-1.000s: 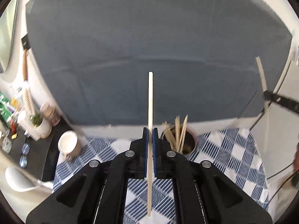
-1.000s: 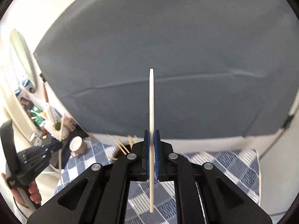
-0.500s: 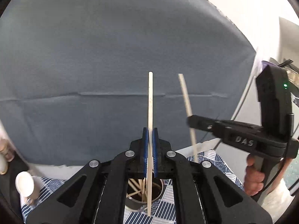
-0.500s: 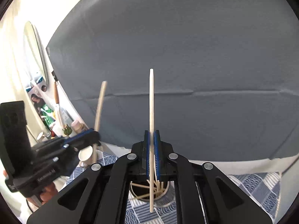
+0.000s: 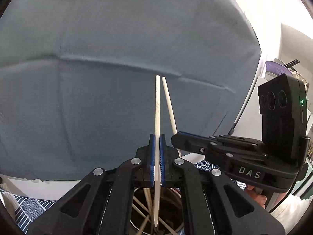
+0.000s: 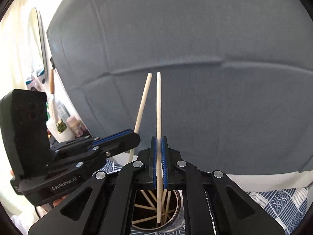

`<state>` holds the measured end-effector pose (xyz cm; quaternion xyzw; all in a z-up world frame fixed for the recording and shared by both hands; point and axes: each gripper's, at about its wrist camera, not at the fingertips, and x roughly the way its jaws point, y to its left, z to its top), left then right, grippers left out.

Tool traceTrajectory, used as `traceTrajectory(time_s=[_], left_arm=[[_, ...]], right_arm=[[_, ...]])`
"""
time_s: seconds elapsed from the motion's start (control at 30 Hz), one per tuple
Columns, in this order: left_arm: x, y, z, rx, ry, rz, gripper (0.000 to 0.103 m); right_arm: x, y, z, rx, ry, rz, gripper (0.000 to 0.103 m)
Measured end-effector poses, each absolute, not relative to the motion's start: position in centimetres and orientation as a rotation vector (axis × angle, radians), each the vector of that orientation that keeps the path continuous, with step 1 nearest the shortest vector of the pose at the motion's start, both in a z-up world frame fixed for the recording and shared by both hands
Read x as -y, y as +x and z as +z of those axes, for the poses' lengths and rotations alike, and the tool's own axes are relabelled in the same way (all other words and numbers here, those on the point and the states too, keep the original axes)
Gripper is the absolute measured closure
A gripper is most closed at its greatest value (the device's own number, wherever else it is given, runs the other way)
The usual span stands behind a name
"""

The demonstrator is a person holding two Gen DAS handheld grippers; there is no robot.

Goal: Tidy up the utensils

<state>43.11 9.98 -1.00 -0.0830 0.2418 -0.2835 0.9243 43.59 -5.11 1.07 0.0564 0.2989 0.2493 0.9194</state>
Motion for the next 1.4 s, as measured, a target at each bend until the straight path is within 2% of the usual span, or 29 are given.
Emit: traceTrajectory(time_s=[0.43, 0.5, 0.53, 0.57, 0.63, 0.67, 0.7, 0.77, 0.8, 0.83, 0.87, 0.93, 1.2, 1.4], left_arm=[[-9.9, 43.1, -4.1, -0.523, -0.154, -0.587, 0.098], [-10.2, 43.0, -4.1, -0.531, -0.155, -0.591, 0.097], [-10.2, 42.8, -4.0, -0.537, -0.147, -0.591, 0.090], [-10.8, 42.6, -4.4, -0.551, -0.140, -0.591, 0.075], [-10.6, 42.1, -4.1, -0.546, -0.111, -0.567, 0.059], [-10.7, 41.8, -4.0, -0.544, -0.105, -0.565, 0.044], [-11.0, 41.5, -3.9, -0.545, -0.106, -0.560, 0.037], [-11.4, 40.8, -3.4, -0.530, -0.112, -0.542, 0.031], [-11.6, 40.5, -3.2, -0.528, -0.114, -0.533, 0.027], [-12.0, 40.1, -2.9, -0.525, -0.119, -0.510, 0.017], [-12.2, 39.7, -2.6, -0.522, -0.121, -0.490, 0.010], [-12.6, 38.9, -2.2, -0.522, -0.112, -0.452, 0.006], [-12.2, 33.5, -0.4, -0.441, -0.018, -0.313, 0.006], [-11.6, 29.4, 0.4, -0.502, -0.054, -0.285, 0.006]], right_arm=[[3.7, 44.0, -3.7, -0.674, 0.127, 0.536, 0.098], [3.8, 43.8, -3.9, -0.680, 0.133, 0.541, 0.095], [3.7, 43.6, -3.8, -0.678, 0.125, 0.536, 0.094], [3.9, 43.5, -3.9, -0.679, 0.119, 0.531, 0.094], [3.9, 43.2, -3.5, -0.678, 0.109, 0.511, 0.084], [4.0, 43.0, -3.3, -0.674, 0.108, 0.500, 0.062], [4.6, 42.7, -3.0, -0.665, 0.106, 0.488, 0.042], [5.2, 42.0, -2.4, -0.637, 0.107, 0.470, 0.038], [5.4, 41.7, -2.1, -0.639, 0.114, 0.478, 0.031], [5.7, 41.6, -1.9, -0.643, 0.116, 0.482, 0.026], [5.7, 41.2, -1.6, -0.638, 0.114, 0.478, 0.017], [6.0, 40.5, -0.9, -0.620, 0.129, 0.490, 0.015], [6.9, 37.6, 1.5, -0.604, 0.147, 0.502, 0.009], [7.7, 33.3, 3.1, -0.553, 0.107, 0.517, 0.008]])
